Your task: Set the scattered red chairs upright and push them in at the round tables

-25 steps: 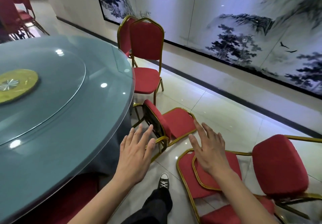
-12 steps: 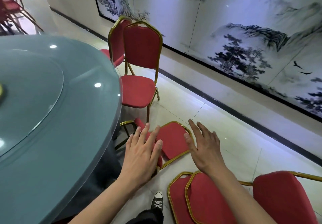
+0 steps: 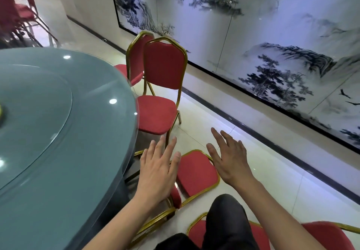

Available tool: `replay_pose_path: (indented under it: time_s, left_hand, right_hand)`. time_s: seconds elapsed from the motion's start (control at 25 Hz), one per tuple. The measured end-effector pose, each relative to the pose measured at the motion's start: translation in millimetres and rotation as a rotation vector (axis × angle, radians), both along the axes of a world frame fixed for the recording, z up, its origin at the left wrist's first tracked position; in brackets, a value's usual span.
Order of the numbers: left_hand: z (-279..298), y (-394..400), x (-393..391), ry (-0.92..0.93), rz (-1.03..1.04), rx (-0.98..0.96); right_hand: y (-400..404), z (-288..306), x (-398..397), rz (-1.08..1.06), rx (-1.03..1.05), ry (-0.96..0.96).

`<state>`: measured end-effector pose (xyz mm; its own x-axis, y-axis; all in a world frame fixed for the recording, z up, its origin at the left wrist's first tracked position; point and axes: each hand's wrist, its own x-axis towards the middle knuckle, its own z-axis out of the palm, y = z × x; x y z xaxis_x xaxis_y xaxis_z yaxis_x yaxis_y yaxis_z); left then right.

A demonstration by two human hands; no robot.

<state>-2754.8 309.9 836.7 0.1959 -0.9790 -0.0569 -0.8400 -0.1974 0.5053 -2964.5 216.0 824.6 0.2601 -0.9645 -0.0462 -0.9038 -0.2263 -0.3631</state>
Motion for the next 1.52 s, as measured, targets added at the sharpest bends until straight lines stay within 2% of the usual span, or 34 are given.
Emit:
replay_pose_path:
  time_s: [0.32, 0.56, 0.76, 1.0, 1.16, 1.52]
  left_hand:
    - [1, -51, -10, -0.063, 0.055, -0.024]
    - [-4, -114, -42, -0.133, 0.127, -0.026]
    - [-18, -196, -111, -0.165, 0.242, -0.036]
    - [-33, -304, -234, -0.197, 0.422, 0.004]
    - [-25, -349, -306, -0.188, 0.494, 0.050]
    - [-10, -451, -391, -0.158, 0.517, 0.058]
  right_hand:
    - [-65, 2, -5, 0.083, -0.026, 0.010]
    - [-144, -9, -37, 0.141, -0.021, -0.013]
    - [-244, -20, -96, 0.226, 0.006, -0.013]
    - [-387, -35, -197, 0.412, -0.026, -0.070]
    - [-442, -36, -261, 0.502, 0.034, -0.119]
    - [-532, -35, -354, 0.434, 0.037, -0.170]
